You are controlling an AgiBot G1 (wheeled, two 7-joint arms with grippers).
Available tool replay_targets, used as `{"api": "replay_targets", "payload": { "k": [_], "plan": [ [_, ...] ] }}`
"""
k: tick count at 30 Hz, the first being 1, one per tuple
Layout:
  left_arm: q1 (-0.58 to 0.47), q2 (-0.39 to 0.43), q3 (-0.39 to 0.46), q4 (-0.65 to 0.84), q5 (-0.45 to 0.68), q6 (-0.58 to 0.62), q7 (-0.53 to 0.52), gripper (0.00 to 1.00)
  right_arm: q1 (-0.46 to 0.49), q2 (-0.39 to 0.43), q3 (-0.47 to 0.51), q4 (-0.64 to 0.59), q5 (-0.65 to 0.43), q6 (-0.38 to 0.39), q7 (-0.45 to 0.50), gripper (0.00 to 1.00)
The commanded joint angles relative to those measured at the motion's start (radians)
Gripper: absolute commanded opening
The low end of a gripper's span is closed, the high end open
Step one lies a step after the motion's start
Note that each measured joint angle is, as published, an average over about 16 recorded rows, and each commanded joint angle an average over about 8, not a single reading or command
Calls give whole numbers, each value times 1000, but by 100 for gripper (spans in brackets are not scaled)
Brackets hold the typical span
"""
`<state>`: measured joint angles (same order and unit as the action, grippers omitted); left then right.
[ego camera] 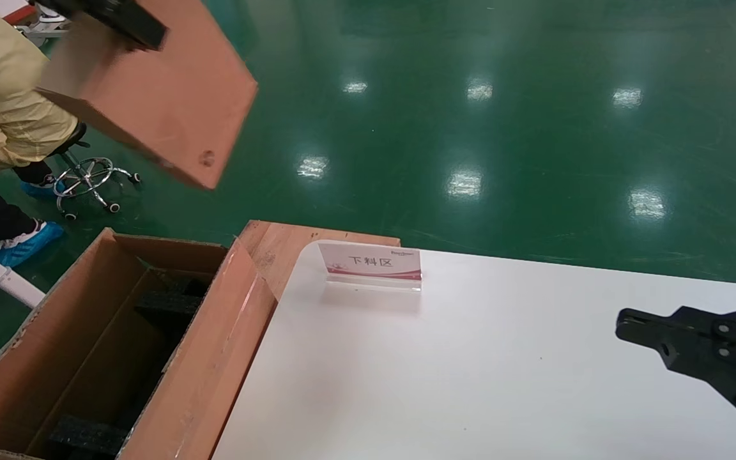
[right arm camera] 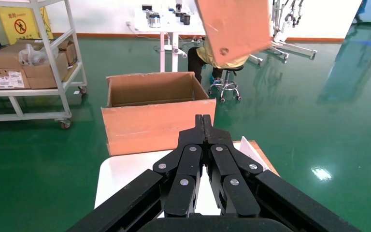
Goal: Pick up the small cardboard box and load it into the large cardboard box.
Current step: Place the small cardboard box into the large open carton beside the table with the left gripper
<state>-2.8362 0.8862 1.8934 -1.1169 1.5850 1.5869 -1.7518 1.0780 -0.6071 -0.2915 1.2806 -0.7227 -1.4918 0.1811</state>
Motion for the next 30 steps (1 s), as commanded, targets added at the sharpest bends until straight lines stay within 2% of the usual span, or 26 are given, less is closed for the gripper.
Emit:
{"api": "replay_targets", "payload": {
  "k": [1, 2, 3, 9, 14, 24, 30],
  "plan": [
    [-27, 17, 31, 36, 0, 12, 26, 0, 0, 0, 0, 0, 0, 0, 0, 81],
    [-38, 20, 62, 46, -12, 14, 31, 0, 0, 0, 0, 0, 0, 0, 0, 93],
    [-47, 22, 94, 53, -27, 15, 36, 0, 0, 0, 0, 0, 0, 0, 0, 100],
    [-89, 3, 250, 51, -128, 19, 40, 0, 0, 0, -1, 0, 0, 0, 0, 100],
    [-132, -59, 320, -18, -193, 37, 16, 0, 0, 0, -1, 0, 1, 0, 0, 100],
    [-168, -222, 357, -210, -201, 46, -65, 0, 0, 1, -1, 0, 1, 1, -1, 100],
    [-151, -323, 366, -255, -176, 42, -38, 0, 0, 1, -2, 0, 1, 1, -1, 100]
  ]
}}
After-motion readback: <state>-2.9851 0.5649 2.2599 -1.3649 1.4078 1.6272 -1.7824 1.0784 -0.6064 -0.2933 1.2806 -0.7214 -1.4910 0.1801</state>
